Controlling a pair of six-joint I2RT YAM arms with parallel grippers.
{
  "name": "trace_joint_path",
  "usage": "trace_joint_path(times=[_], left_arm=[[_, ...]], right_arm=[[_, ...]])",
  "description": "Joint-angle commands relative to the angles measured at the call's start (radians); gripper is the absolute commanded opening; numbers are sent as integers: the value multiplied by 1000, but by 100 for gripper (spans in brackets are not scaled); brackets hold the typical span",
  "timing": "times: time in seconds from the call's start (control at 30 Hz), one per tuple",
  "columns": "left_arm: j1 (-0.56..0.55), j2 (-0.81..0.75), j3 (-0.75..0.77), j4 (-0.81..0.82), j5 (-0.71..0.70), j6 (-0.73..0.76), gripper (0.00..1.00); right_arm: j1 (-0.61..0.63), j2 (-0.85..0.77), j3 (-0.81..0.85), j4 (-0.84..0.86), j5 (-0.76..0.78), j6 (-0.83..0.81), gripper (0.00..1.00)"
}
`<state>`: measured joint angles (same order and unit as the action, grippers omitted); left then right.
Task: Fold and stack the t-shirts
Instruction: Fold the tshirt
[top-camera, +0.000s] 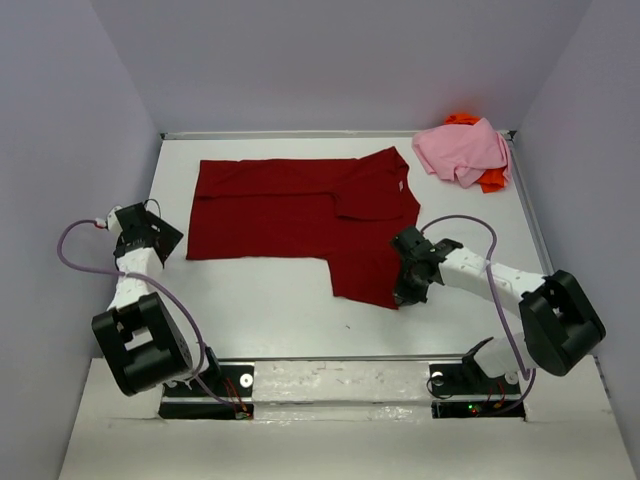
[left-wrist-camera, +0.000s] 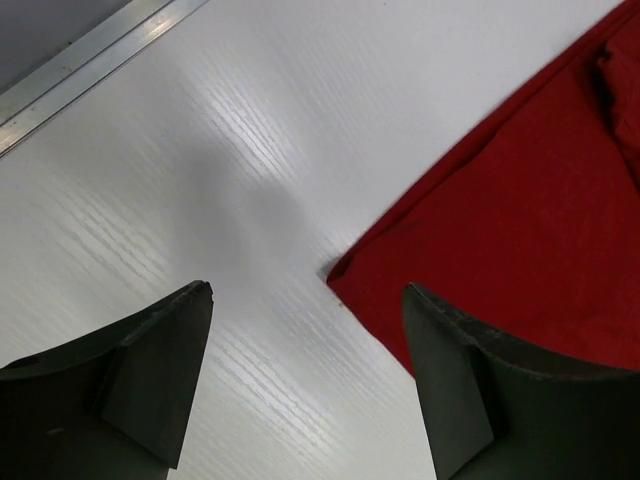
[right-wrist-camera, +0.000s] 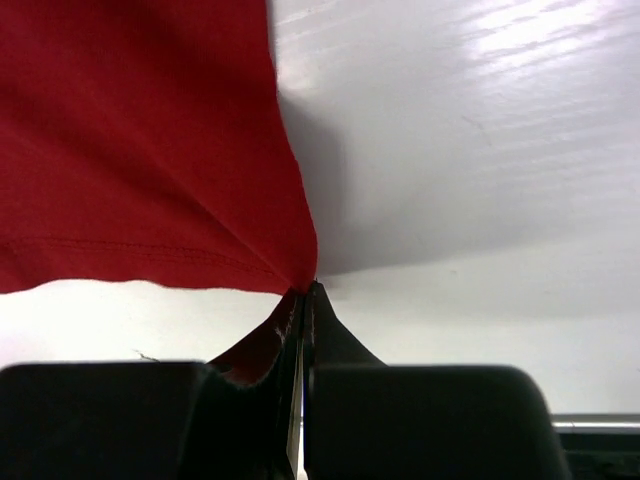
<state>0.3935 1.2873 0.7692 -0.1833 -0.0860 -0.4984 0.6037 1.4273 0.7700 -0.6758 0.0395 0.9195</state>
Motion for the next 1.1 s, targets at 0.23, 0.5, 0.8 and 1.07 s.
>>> trace_joint_path(times=[0.23, 0.5, 0.8, 1.07], left_arm=[[24, 138, 11, 53, 184, 106, 84], [-22, 213, 4, 41, 192, 106, 78], [-101, 279, 21, 50, 132, 74, 69], [-100, 283, 39, 35, 72, 81, 50]], right_arm=[[8, -102, 48, -99, 63, -15, 0], [8, -105, 52, -82, 59, -14, 0], [8, -90, 77, -84, 59, -21, 0], [8, -85, 80, -91, 59, -19, 0]])
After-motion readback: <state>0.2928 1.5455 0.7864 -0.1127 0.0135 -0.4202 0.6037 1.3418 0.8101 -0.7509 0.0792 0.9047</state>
